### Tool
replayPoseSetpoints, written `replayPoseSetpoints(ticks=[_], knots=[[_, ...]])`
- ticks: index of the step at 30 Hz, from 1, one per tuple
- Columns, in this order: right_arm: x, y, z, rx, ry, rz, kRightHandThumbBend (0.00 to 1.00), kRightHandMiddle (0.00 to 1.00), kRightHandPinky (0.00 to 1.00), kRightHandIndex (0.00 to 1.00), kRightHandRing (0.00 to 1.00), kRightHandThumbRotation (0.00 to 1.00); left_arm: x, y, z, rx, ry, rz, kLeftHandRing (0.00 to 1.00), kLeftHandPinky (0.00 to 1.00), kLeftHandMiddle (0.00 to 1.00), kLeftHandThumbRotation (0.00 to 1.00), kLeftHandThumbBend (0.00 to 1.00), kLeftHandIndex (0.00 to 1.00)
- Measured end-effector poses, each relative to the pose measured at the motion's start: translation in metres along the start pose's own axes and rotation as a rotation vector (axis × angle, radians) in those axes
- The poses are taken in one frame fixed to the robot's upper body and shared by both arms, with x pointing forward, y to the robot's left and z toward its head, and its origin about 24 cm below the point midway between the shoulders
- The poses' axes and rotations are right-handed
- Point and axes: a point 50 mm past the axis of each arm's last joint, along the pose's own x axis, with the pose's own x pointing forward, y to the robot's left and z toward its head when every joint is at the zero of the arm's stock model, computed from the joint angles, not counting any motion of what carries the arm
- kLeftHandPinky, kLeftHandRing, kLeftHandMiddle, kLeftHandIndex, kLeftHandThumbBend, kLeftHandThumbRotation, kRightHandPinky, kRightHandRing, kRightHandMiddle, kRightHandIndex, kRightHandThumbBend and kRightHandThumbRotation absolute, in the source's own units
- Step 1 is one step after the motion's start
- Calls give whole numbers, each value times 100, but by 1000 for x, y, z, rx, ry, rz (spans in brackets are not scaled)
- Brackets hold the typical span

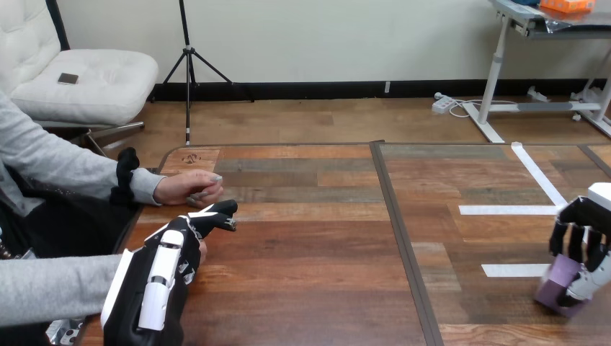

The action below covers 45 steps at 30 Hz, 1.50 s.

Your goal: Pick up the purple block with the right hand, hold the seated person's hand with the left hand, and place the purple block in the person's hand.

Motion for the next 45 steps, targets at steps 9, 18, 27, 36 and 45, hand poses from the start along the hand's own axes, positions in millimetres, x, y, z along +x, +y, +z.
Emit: replayPoseSetpoints(ticks=[9, 18, 27, 36, 45], knots=[[3, 1, 9, 9, -43, -17, 91, 42, 30, 44, 36, 0, 0, 0, 0, 0, 0, 1, 85, 100, 78, 100, 7, 55], [4, 0, 19, 6, -84, -33, 91, 43, 31, 44, 36, 0, 0, 0, 0, -1, -1, 2, 85, 100, 78, 100, 7, 55], [4, -1, 23, 99, -122, -81, 91, 42, 33, 43, 37, 0, 0, 0, 0, 0, 0, 2, 84, 100, 77, 100, 6, 54], [5, 2, 31, 159, -163, -105, 91, 40, 31, 42, 35, 0, 0, 0, 0, 0, 0, 3, 83, 100, 76, 100, 5, 53], [8, 7, 41, 185, -203, -108, 91, 40, 31, 42, 34, 0, 0, 0, 0, -1, -1, 3, 81, 98, 75, 100, 3, 52]])
